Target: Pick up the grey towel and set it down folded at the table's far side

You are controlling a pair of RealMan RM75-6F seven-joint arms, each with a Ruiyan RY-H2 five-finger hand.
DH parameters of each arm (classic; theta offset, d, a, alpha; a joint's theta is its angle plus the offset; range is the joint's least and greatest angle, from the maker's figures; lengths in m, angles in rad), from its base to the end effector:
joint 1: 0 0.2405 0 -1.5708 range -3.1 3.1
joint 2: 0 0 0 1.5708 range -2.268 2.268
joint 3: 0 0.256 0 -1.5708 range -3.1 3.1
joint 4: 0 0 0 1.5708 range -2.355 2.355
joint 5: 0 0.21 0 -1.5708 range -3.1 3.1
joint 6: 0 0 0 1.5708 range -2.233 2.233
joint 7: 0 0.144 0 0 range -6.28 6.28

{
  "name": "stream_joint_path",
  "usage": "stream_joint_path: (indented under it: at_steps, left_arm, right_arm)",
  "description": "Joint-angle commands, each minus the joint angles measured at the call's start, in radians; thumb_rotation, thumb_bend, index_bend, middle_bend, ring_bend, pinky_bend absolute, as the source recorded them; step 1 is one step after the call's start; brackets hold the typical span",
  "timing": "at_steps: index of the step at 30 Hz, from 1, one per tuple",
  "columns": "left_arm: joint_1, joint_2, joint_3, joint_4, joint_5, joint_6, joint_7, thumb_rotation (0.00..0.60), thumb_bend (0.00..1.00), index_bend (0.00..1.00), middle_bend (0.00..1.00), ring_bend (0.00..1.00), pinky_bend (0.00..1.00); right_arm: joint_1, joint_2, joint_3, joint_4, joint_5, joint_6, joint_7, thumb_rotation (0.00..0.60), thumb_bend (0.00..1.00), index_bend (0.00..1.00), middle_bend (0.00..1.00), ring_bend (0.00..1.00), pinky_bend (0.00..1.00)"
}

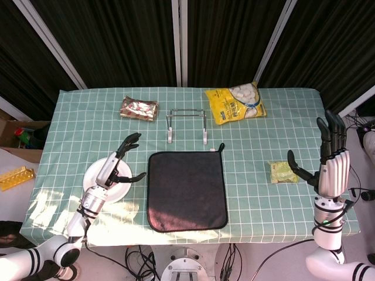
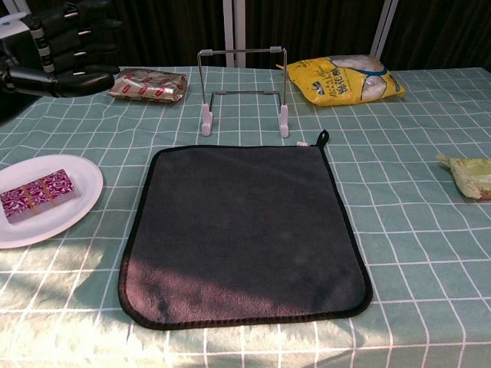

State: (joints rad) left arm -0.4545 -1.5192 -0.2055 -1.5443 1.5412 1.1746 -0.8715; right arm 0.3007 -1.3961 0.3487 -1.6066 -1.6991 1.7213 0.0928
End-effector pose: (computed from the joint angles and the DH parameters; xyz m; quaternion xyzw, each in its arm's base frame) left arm -0.1695 0.2878 0.0219 -0.4281 -0.6404 -0.6271 0.1159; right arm -0.1803 -0.2620 0.1545 0.4682 -0.2342 0.7140 0.4648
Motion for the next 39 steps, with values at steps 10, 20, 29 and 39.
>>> stream_joint_path:
  at_steps: [10, 20, 29, 39]
  left_arm:
    - [-0.029, -0.003, 0.038, 0.032, 0.018, 0.033, -0.043, 0.600, 0.22, 0.05, 0.07, 0.07, 0.15]
    - [0.007, 0.126, 0.150, -0.018, 0.100, 0.047, 0.585, 0.600, 0.22, 0.05, 0.07, 0.08, 0.15]
    - [0.137, 0.241, 0.340, -0.177, 0.201, 0.108, 0.993, 0.600, 0.22, 0.06, 0.08, 0.08, 0.17]
    - [0.180, 0.113, 0.407, -0.057, 0.287, 0.127, 0.980, 0.600, 0.22, 0.07, 0.08, 0.08, 0.20]
  right_arm:
    - [0.014, -0.021, -0.035, 0.029, 0.025, -0.008, 0.022, 0.600, 0.34, 0.00, 0.00, 0.00, 0.00]
    - [-0.005, 0.023, -0.044, 0.007, 0.026, 0.019, 0.028, 0.600, 0.34, 0.00, 0.00, 0.00, 0.00]
    - [-0.025, 0.060, -0.050, -0.011, 0.045, 0.029, 0.048, 0.600, 0.35, 0.00, 0.00, 0.00, 0.00]
    - [-0.029, 0.067, -0.068, -0.032, 0.030, 0.033, 0.029, 0.600, 0.36, 0.00, 0.00, 0.00, 0.00]
